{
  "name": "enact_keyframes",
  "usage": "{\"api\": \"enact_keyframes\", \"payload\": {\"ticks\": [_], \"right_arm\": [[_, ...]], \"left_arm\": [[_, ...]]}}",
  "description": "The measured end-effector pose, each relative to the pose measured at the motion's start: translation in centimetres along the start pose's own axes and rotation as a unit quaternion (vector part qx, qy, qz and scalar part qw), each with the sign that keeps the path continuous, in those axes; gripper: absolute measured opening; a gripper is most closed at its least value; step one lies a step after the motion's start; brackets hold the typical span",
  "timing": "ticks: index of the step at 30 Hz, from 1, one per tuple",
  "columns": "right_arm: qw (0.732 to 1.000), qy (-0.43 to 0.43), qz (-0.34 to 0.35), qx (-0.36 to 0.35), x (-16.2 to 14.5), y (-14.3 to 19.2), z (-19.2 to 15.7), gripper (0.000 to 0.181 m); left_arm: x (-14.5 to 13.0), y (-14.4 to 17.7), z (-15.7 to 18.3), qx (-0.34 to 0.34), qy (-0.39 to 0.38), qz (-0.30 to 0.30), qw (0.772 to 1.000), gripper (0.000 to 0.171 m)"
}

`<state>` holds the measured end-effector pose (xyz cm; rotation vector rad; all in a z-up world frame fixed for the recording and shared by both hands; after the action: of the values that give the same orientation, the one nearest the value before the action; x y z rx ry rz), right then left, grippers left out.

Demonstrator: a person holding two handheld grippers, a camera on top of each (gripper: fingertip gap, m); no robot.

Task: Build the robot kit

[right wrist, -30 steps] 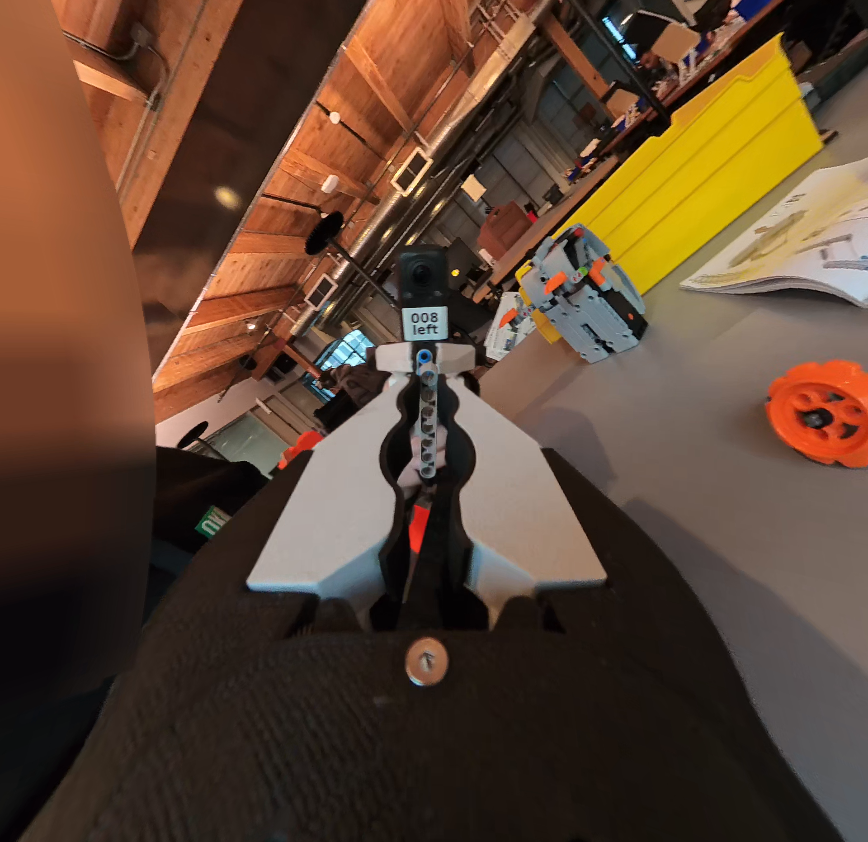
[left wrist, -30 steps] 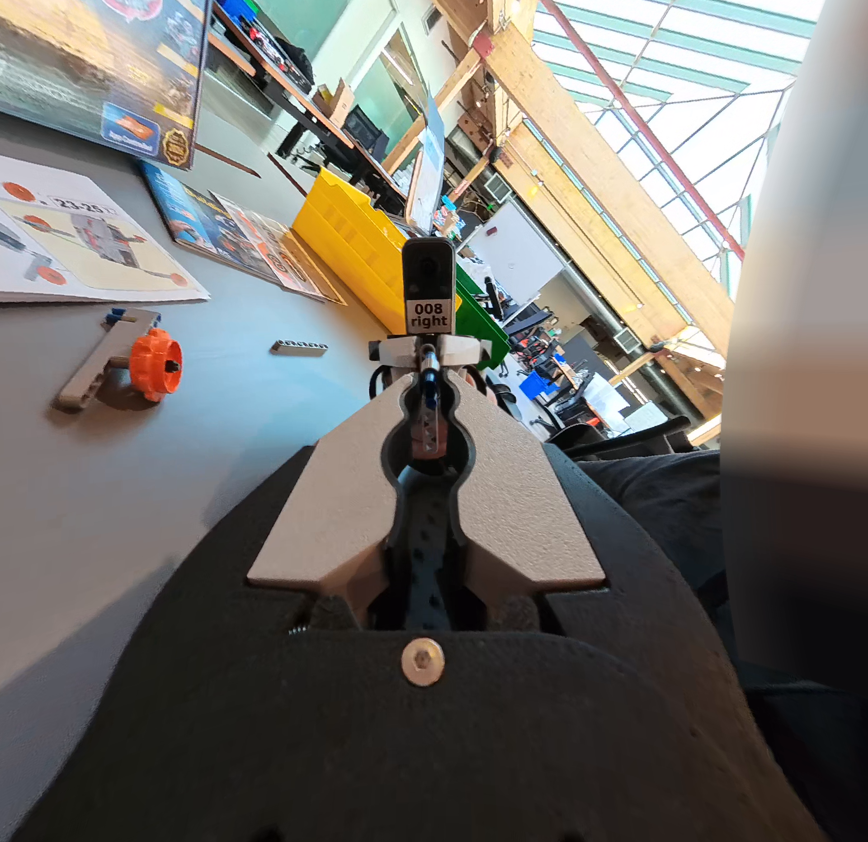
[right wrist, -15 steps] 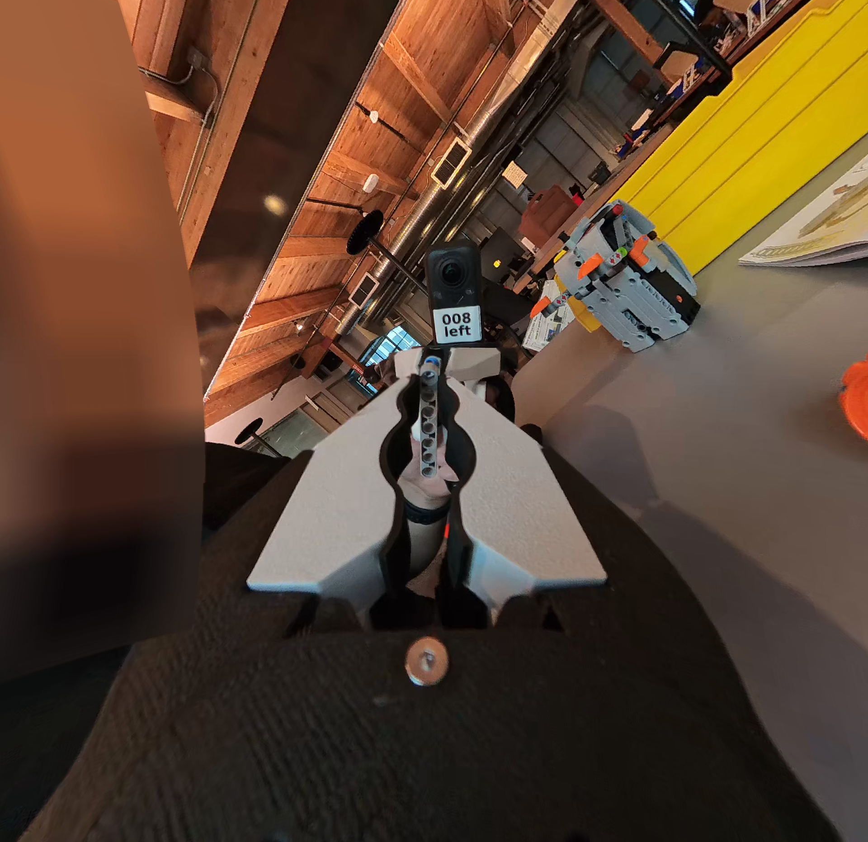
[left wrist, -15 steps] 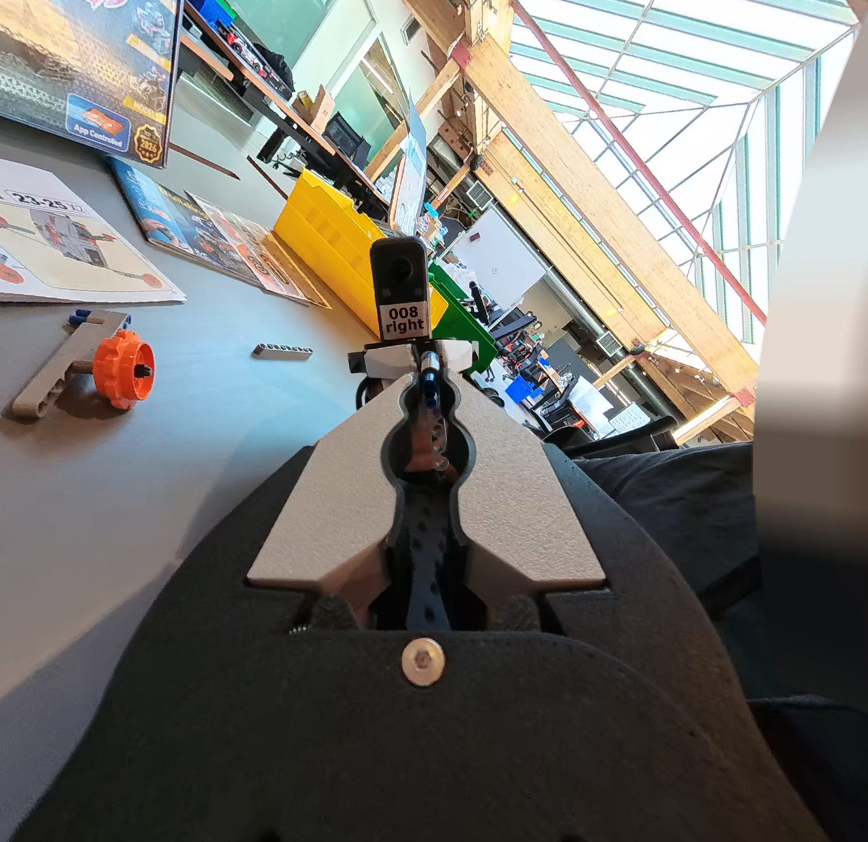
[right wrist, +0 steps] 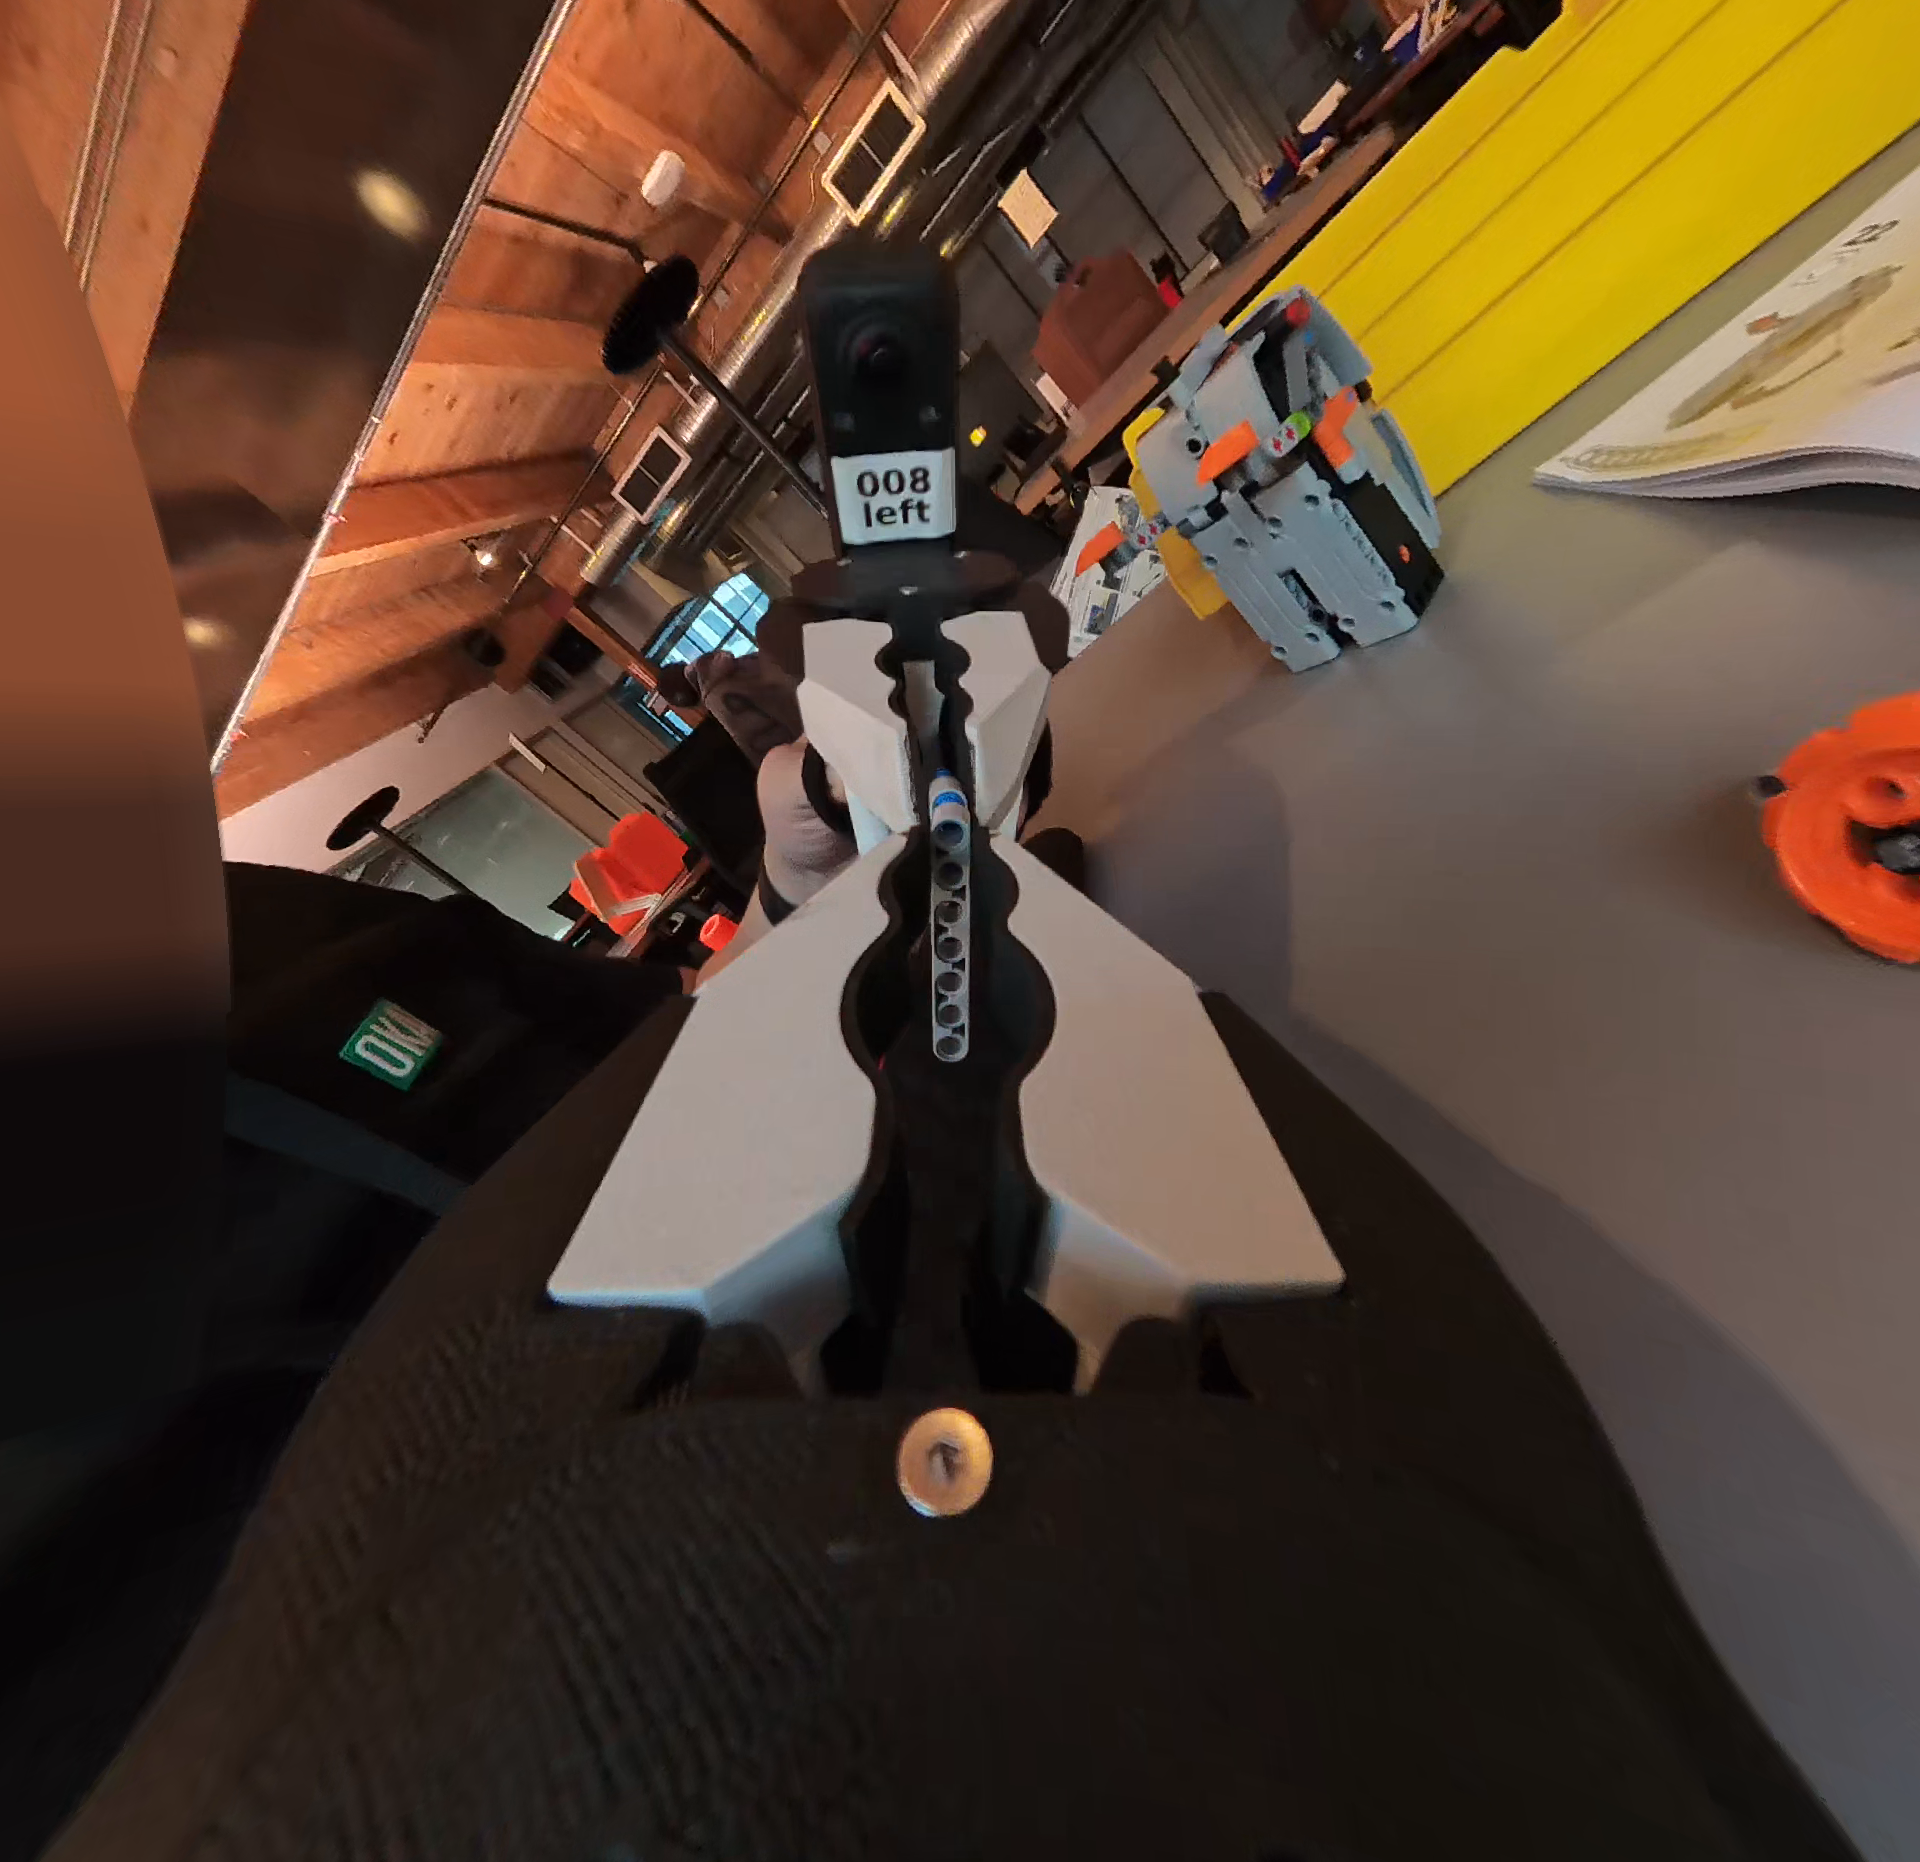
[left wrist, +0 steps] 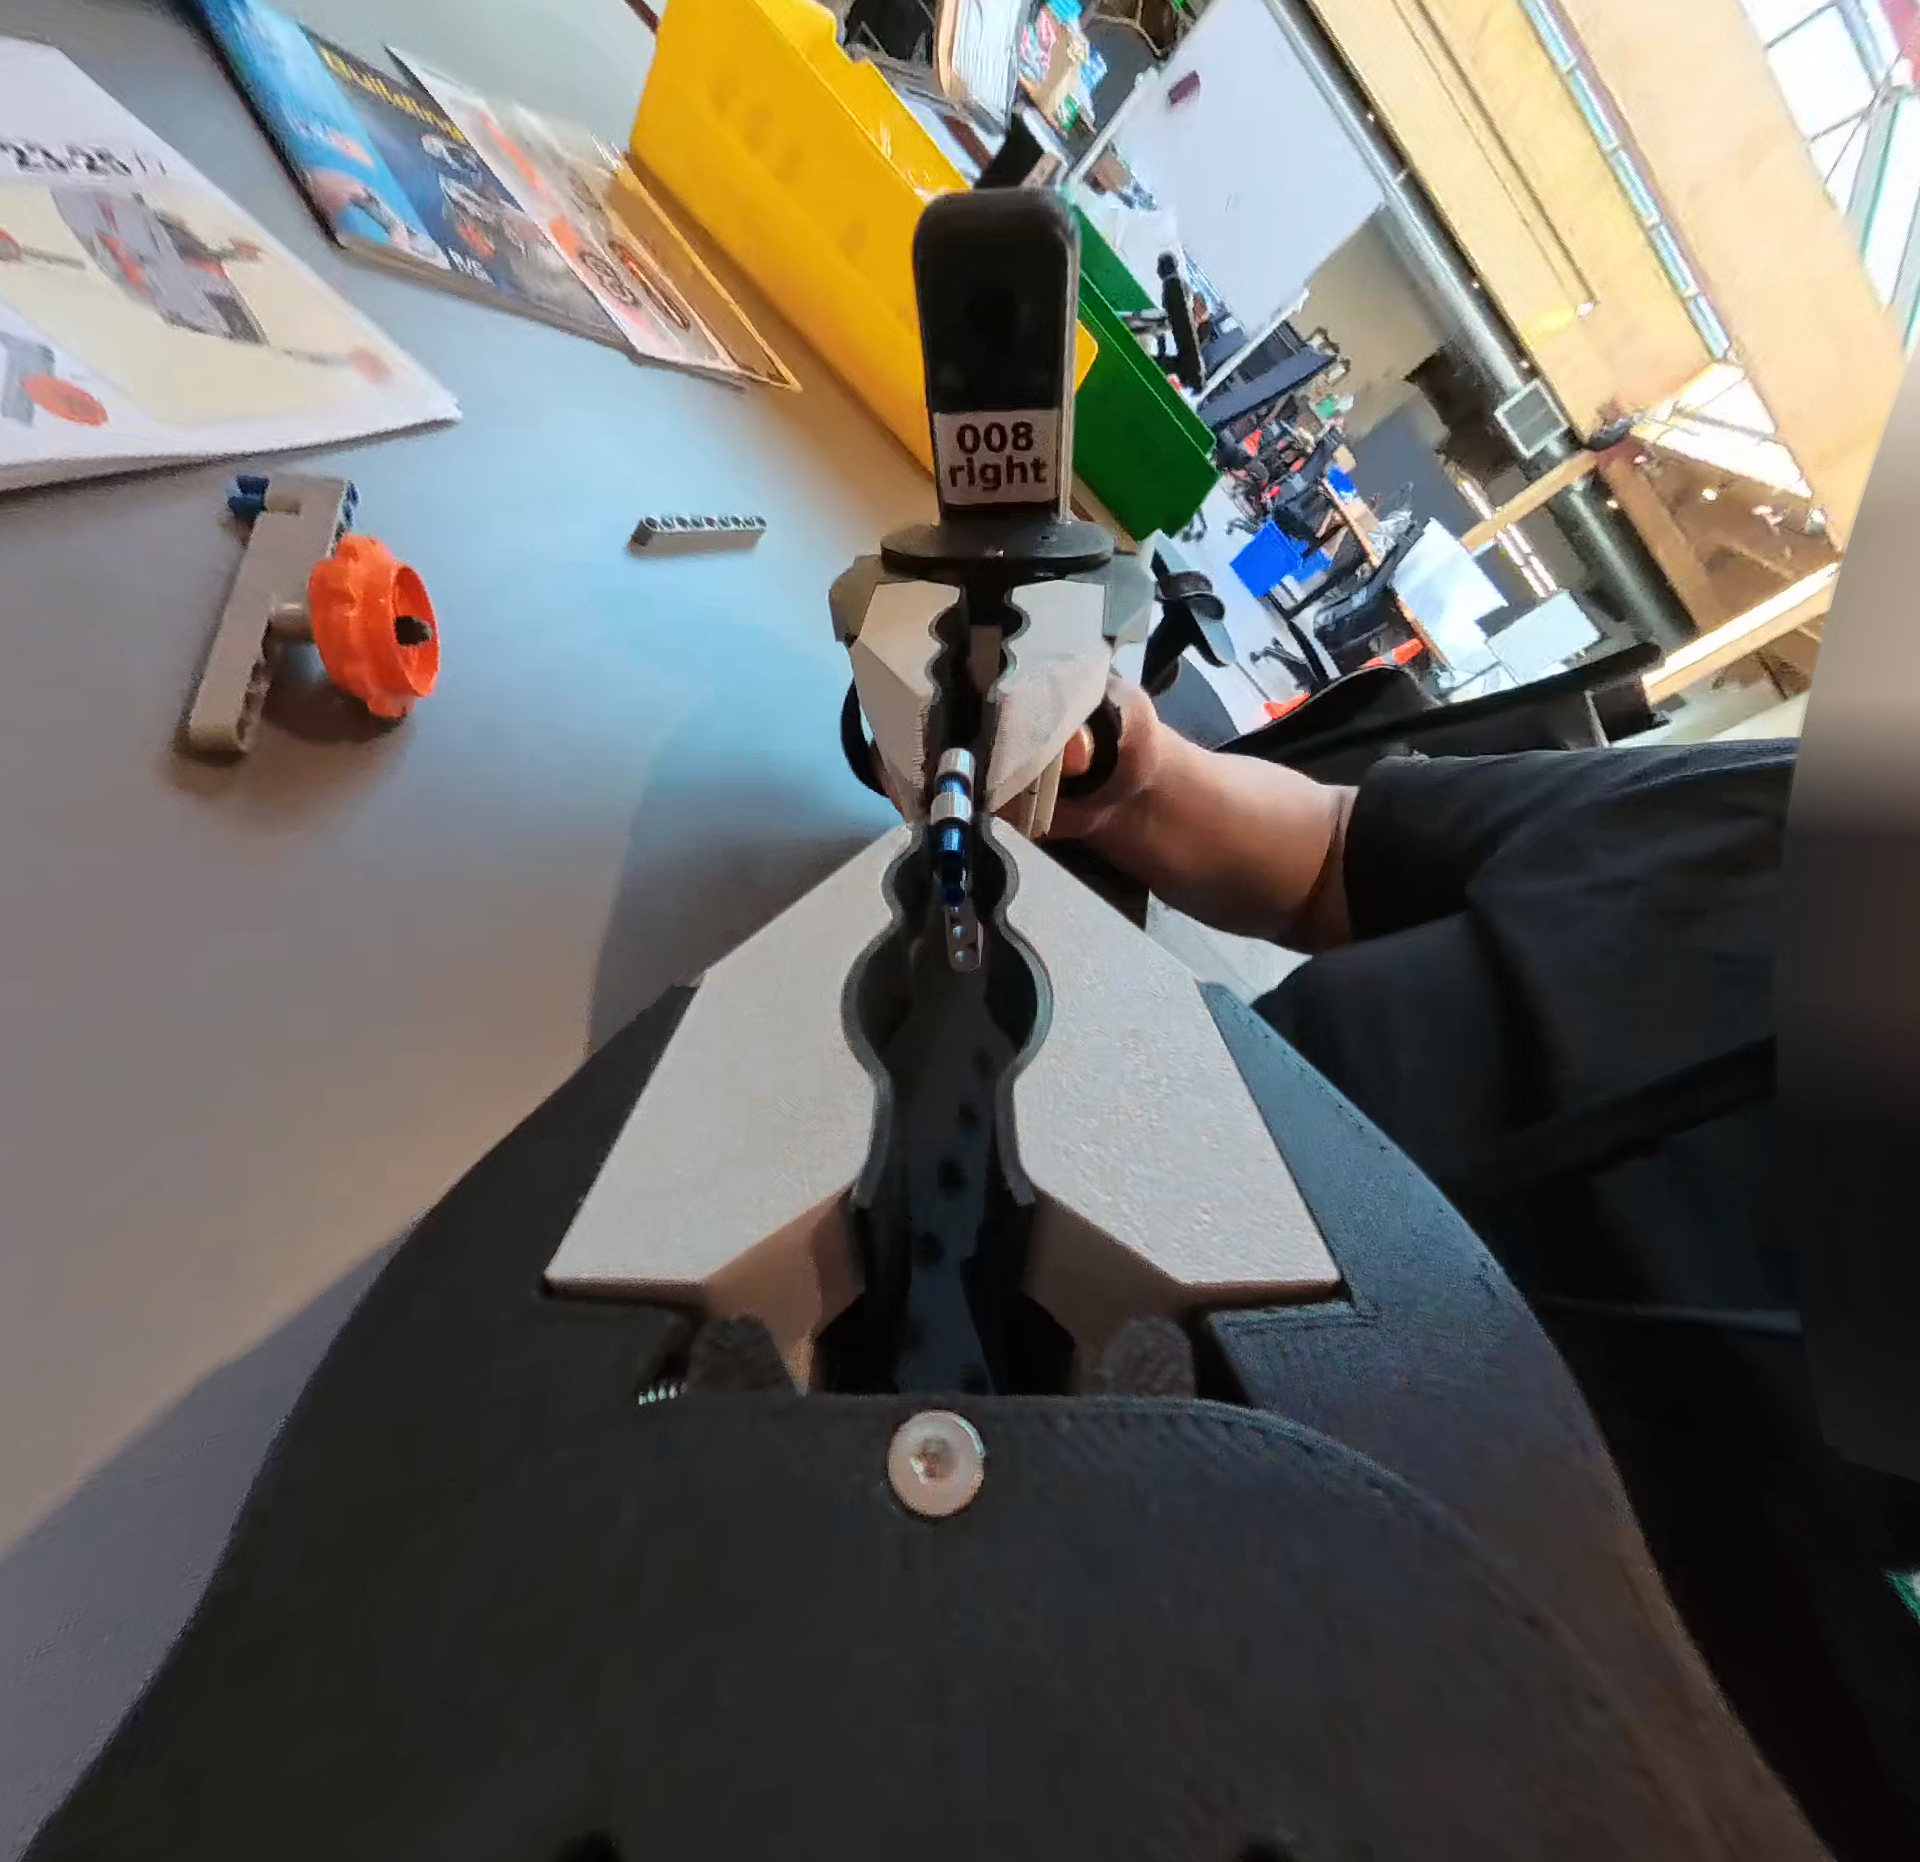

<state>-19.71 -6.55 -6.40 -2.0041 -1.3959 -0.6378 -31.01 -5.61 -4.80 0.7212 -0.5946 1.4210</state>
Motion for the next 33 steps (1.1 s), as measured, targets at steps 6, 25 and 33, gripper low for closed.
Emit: {"api": "enact_keyframes", "payload": {"ticks": [6,25,33], "right_arm": [[0.999,-0.04,-0.028,-0.012,-0.8,-0.1,1.2,0.004],[0.993,-0.085,-0.069,0.034,-1.7,-0.5,2.0,0.005],[0.995,-0.074,-0.056,0.036,-1.5,-0.6,1.9,0.005]], "left_arm": [[-1.3,0.2,-1.4,-0.011,0.033,0.018,0.999,0.005],[-2.5,0.6,-2.0,-0.042,0.08,0.028,0.996,0.005],[-2.4,0.7,-1.9,-0.041,0.085,0.051,0.994,0.005]]}}
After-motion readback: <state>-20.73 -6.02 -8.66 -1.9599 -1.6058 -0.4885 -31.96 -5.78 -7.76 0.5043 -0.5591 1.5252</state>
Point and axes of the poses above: each gripper's, where its closed fingertips meet, y back along the fingers, x out of its top, z = x × y across the jaws, the point moved 6 cm from there along y, back along the fingers, and after that the axes turned 9 degrees about z, right-handed, at the moved point
